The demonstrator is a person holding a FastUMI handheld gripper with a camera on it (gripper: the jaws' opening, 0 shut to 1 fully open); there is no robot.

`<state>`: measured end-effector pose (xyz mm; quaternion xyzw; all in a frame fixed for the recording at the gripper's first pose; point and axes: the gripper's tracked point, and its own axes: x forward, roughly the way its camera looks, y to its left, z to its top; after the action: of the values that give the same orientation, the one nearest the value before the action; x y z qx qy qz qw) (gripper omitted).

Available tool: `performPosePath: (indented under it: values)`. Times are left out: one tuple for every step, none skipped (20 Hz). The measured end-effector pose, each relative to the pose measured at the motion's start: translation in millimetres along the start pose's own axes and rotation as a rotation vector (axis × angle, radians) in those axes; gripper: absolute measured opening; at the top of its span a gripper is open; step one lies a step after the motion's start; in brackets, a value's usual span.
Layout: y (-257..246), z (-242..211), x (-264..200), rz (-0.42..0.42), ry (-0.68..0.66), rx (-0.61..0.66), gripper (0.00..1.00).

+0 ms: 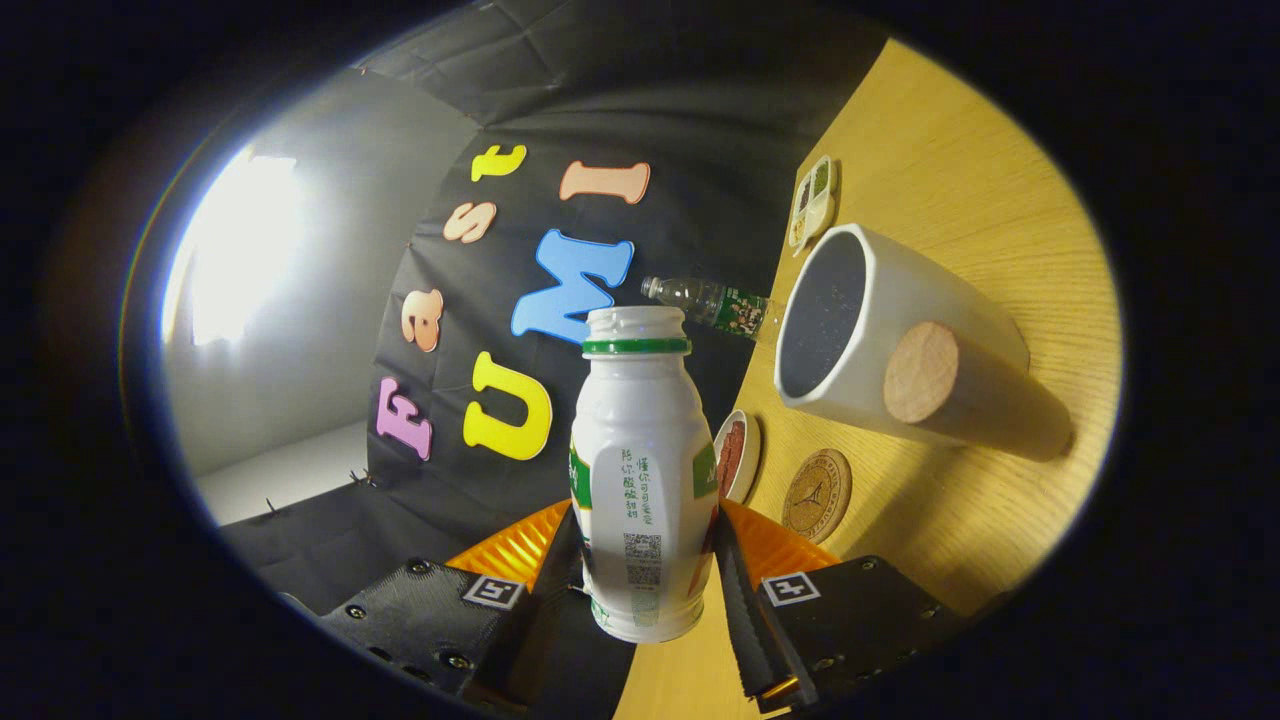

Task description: Take the bottle from table, then pour the juice into the cup, finally place the bottle on the coaster

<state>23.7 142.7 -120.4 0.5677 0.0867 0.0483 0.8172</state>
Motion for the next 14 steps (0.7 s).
performPosePath:
  values:
    - [2.3,3.0,1.1,0.007,-0.01,0.027,0.71]
    - [4.4,4.0,1.3,0.012,-0.017,0.047,0.71]
    - [5.6,6.2,1.6,0.015,-0.022,0.062,0.71]
    - [8.3,7.6,0.4,0.019,-0.028,0.075,0.71]
    - [10.3,8.4,1.6,0.024,-0.03,0.088,0.71]
    - [13.3,8.8,1.5,0.031,-0.033,0.103,0.71]
    - [15.1,9.3,2.3,0.037,-0.035,0.119,0.71]
    - [16.8,9.4,3.3,0.042,-0.04,0.135,0.71]
    - [18.4,11.1,4.7,0.046,-0.044,0.149,0.71]
    - [19.4,11.4,5.9,0.047,-0.047,0.162,0.71]
    - [19.4,12.5,7.2,0.046,-0.051,0.174,0.71]
    - [20.1,11.3,6.9,0.048,-0.052,0.185,0.71]
    - [20.0,11.9,7.7,0.05,-0.056,0.197,0.71]
    - [20.5,13.6,7.8,0.05,-0.06,0.209,0.71]
